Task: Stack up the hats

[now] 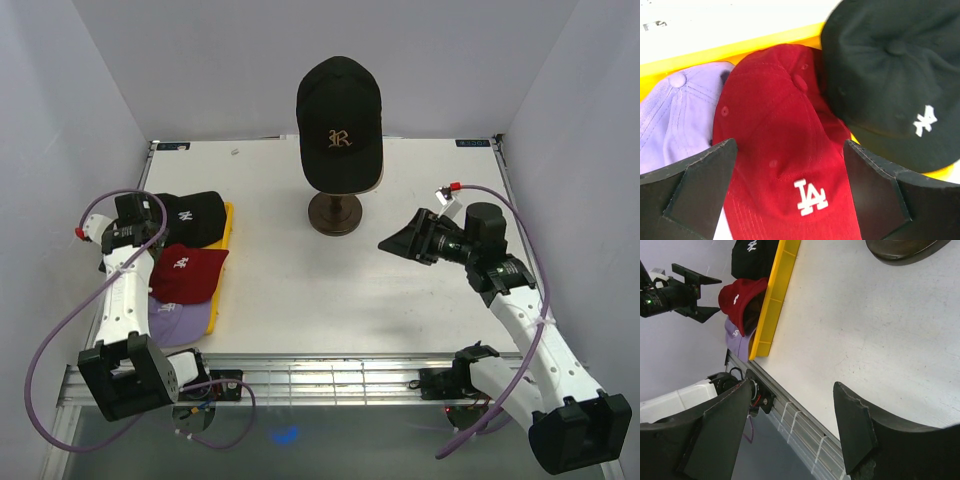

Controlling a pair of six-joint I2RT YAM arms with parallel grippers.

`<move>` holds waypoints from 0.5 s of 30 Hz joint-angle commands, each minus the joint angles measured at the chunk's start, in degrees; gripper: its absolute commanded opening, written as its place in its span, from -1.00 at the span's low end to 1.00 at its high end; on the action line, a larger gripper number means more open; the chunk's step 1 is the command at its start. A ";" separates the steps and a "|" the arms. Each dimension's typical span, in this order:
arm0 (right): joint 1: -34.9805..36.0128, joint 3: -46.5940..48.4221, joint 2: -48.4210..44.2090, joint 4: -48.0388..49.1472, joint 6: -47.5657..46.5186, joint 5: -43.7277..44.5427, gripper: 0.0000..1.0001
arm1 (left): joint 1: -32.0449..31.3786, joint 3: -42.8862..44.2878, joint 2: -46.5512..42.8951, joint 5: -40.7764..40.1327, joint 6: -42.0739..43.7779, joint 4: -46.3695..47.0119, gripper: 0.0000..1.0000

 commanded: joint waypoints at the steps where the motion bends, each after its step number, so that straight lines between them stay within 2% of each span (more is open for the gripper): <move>1: -0.24 -1.12 0.60 4.85 -1.22 -2.57 0.44 | 0.99 -0.76 2.60 0.53 -1.76 1.62 0.96; 4: -0.33 -1.29 1.75 5.20 -1.83 -3.36 0.44 | 0.99 -1.90 3.57 0.18 -2.55 2.31 0.96; 7: -0.50 -1.56 1.58 5.55 -2.01 -3.36 0.44 | 0.99 -2.87 4.45 0.35 -2.38 3.37 0.82; 10: -0.59 -2.00 1.49 6.26 -1.66 -3.45 0.44 | 0.99 -3.83 4.89 1.14 -2.73 3.81 0.58; 11: -0.59 -2.00 1.58 6.43 -1.57 -3.62 0.43 | 1.08 -4.10 4.54 1.32 -2.82 3.90 0.37; 14: -0.59 -1.73 1.66 6.43 -1.48 -3.71 0.42 | 0.99 -4.45 2.35 2.64 -1.86 4.16 -0.04; 15: -0.59 -1.65 1.49 6.43 -1.39 -3.71 0.42 | 1.08 -4.36 1.73 2.90 -1.42 4.08 -0.31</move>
